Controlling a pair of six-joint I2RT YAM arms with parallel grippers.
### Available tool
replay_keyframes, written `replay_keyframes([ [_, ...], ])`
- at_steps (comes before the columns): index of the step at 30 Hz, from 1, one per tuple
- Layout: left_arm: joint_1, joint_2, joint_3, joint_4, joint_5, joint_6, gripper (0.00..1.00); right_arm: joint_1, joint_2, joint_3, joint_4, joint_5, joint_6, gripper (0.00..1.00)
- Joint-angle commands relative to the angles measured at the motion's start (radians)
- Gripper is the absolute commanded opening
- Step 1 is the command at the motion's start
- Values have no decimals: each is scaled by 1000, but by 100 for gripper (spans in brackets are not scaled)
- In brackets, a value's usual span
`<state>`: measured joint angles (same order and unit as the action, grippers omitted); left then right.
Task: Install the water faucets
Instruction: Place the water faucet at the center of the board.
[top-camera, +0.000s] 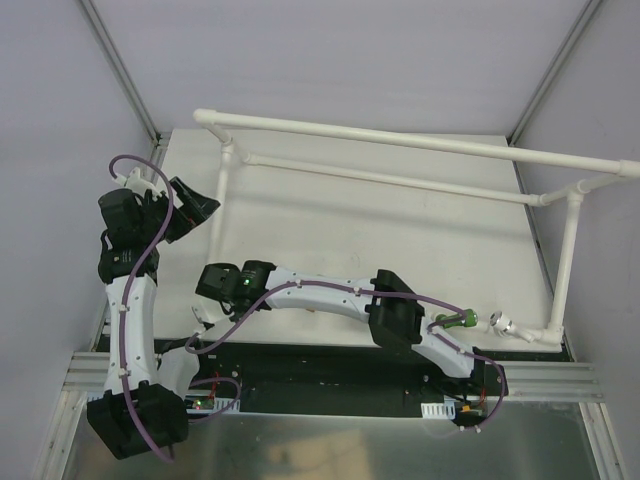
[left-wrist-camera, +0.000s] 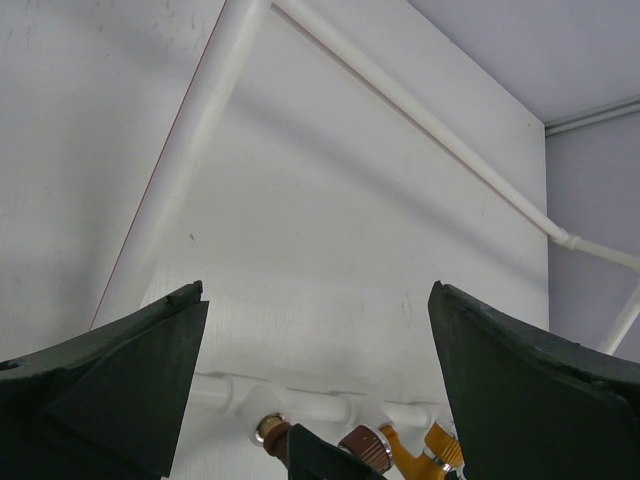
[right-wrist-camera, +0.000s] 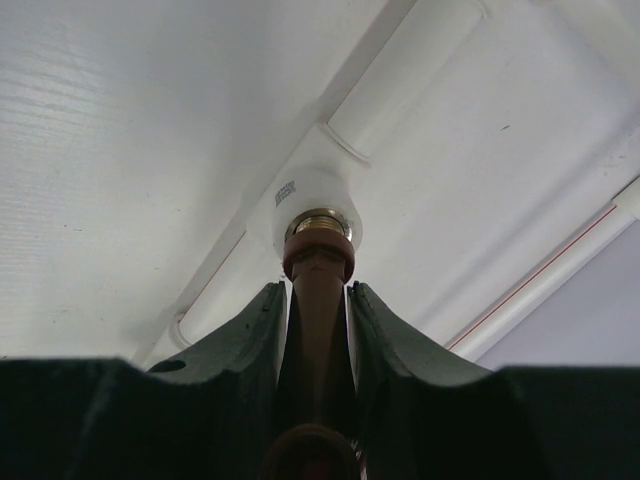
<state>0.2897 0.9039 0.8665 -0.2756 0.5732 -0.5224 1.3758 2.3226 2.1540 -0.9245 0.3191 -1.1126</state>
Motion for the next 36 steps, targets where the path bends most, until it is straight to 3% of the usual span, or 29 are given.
replay_keyframes([
  [1,6,-16,6,-13,27,-28,96,-11,15,6,-20,17,-9,0],
  [25,6,-7,101,-34,57,-42,92,8,64,40,-120,103,16,0],
  [36,-21,6,114,-73,42,28,91,5,93,119,-160,-8,155,0],
])
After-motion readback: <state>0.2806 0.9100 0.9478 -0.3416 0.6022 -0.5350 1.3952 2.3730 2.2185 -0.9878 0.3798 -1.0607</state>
